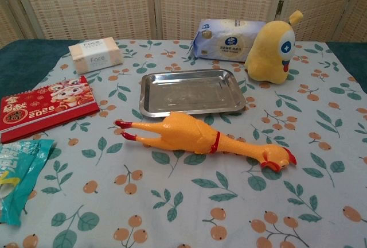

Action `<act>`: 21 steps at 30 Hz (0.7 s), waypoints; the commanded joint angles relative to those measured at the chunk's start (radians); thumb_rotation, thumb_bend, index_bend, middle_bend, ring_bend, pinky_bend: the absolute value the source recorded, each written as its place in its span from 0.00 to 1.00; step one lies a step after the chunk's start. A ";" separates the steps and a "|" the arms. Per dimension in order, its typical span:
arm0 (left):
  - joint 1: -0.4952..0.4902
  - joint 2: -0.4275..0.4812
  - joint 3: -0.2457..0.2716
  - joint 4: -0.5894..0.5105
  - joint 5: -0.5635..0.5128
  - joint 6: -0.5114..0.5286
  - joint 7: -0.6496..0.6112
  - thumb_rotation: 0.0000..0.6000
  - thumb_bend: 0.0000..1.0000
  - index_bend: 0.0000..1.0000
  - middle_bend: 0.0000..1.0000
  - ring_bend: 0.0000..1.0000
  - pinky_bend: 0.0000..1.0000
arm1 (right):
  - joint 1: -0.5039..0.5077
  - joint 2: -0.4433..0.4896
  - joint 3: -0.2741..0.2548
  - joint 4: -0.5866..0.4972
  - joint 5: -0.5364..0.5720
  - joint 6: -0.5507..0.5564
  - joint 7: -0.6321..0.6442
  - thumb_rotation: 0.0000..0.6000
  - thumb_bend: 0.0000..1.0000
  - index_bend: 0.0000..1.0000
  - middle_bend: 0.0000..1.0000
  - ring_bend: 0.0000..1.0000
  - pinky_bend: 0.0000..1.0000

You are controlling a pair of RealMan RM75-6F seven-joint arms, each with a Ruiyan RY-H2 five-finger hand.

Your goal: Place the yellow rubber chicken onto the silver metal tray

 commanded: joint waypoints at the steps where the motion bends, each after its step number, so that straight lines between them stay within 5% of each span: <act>1: 0.001 0.001 -0.001 -0.002 -0.002 0.001 0.001 1.00 0.44 0.00 0.00 0.00 0.05 | 0.001 0.002 -0.002 -0.003 0.005 -0.007 -0.005 1.00 0.05 0.00 0.00 0.00 0.00; 10: -0.005 0.008 -0.001 -0.004 0.000 -0.004 -0.030 1.00 0.44 0.00 0.00 0.00 0.05 | 0.015 -0.048 -0.007 -0.030 -0.015 -0.022 0.007 1.00 0.05 0.01 0.00 0.00 0.00; 14: -0.011 0.010 0.002 -0.002 0.007 -0.013 -0.052 1.00 0.44 0.00 0.00 0.00 0.05 | 0.056 -0.096 -0.002 -0.092 -0.014 -0.084 -0.013 1.00 0.05 0.18 0.02 0.00 0.05; 21: -0.030 0.013 0.013 0.006 0.036 -0.032 -0.090 1.00 0.44 0.00 0.00 0.00 0.05 | 0.160 -0.206 0.047 -0.200 0.121 -0.261 -0.240 1.00 0.16 0.29 0.11 0.02 0.14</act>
